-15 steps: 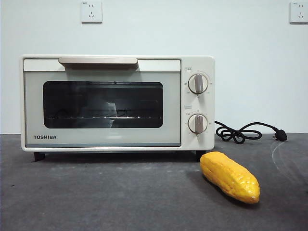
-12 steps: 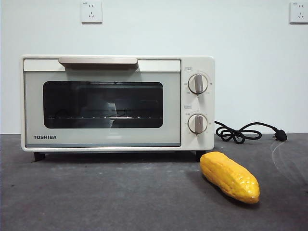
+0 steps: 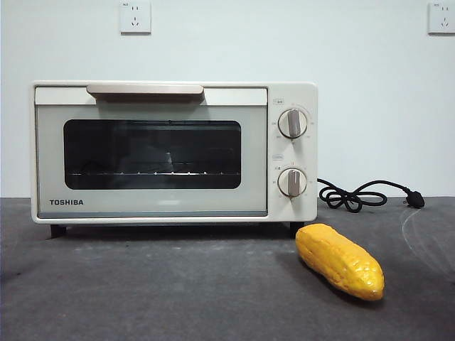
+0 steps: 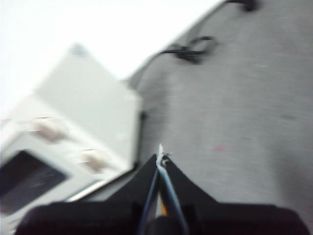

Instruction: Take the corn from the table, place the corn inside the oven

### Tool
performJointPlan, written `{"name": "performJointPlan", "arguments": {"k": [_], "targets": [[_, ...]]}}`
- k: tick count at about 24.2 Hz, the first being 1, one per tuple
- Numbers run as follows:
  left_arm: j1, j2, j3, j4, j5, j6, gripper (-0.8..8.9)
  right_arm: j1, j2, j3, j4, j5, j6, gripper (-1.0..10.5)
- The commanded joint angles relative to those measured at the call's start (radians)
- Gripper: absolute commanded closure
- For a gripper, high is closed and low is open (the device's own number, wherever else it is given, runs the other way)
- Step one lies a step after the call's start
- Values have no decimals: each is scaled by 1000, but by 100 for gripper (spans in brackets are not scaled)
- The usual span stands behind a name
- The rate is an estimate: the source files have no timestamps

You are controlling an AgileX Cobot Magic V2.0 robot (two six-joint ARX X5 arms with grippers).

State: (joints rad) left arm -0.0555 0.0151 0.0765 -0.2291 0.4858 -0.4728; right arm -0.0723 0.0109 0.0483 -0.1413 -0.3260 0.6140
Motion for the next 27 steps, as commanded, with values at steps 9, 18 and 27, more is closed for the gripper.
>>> {"name": "performJointPlan", "arguments": {"k": [9,18,27], "targets": [[-4,147,126,85,170,-80,819,0,26,138,228,-249,63,946],[-10,507,494,-177,169,215,819,0,243,401,-17,-394,-127,946],[-81,853,874,-545,168,425,819,2,504,672,-365,-408,-399,848]]}}
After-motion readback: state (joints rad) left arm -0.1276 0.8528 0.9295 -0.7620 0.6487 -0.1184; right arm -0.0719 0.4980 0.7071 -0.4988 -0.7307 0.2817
